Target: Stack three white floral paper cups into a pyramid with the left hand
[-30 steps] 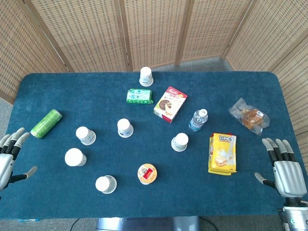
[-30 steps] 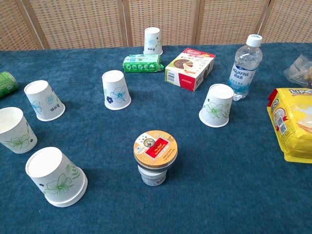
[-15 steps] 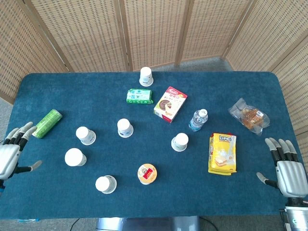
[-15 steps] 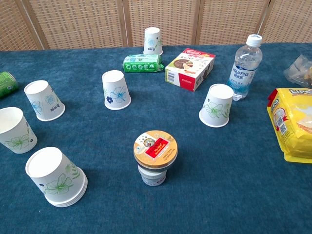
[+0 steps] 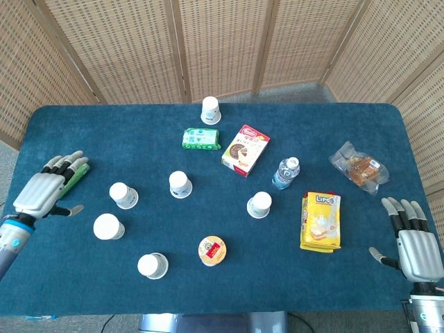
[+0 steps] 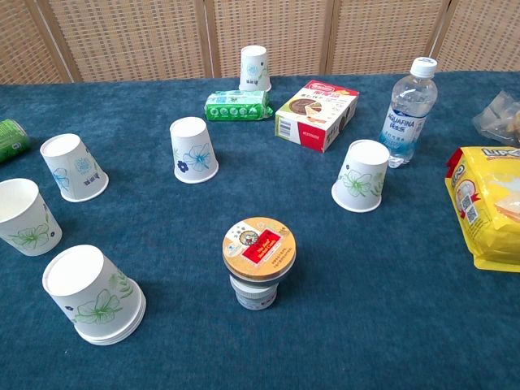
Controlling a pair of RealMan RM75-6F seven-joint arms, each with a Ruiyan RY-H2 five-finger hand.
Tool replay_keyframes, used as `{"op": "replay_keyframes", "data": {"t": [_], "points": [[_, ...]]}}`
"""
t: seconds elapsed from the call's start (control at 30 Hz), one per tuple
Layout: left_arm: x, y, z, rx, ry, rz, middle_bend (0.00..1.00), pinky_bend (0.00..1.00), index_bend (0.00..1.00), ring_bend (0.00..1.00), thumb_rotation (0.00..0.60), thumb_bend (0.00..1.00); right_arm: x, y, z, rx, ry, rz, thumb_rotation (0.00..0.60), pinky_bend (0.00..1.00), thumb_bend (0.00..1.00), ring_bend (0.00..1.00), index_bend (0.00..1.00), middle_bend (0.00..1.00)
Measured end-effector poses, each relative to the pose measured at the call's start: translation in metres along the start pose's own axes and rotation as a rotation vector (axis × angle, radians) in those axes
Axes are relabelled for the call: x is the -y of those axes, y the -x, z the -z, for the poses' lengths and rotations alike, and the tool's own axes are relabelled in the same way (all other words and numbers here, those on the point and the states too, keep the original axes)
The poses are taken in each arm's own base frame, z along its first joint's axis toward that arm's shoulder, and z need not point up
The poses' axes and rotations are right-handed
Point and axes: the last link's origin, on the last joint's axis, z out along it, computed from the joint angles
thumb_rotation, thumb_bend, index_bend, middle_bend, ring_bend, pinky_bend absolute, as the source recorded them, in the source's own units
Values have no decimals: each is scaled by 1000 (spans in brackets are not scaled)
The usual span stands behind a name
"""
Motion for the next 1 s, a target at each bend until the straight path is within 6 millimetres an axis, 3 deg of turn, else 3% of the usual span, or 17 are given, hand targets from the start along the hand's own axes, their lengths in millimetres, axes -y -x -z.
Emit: {"op": "replay_keyframes", "data": {"t": [0.37, 0.67, 1.0], "points": [[-25, 13, -40, 115, -15, -138, 0, 0, 0, 0, 600, 235, -3, -3, -1, -8, 16, -11, 600, 0, 0, 0, 0, 0], [-42, 39, -59, 194, -39, -154, 0, 0, 0, 0, 600, 235, -5, -3, -2, -8, 22, -9, 600, 0, 0, 0, 0, 0], [-58, 52, -79, 225, -76, -147, 0, 28, 0, 0, 600, 235, -7, -3, -3, -7, 32, -12, 600, 0, 0, 0, 0, 0]]}}
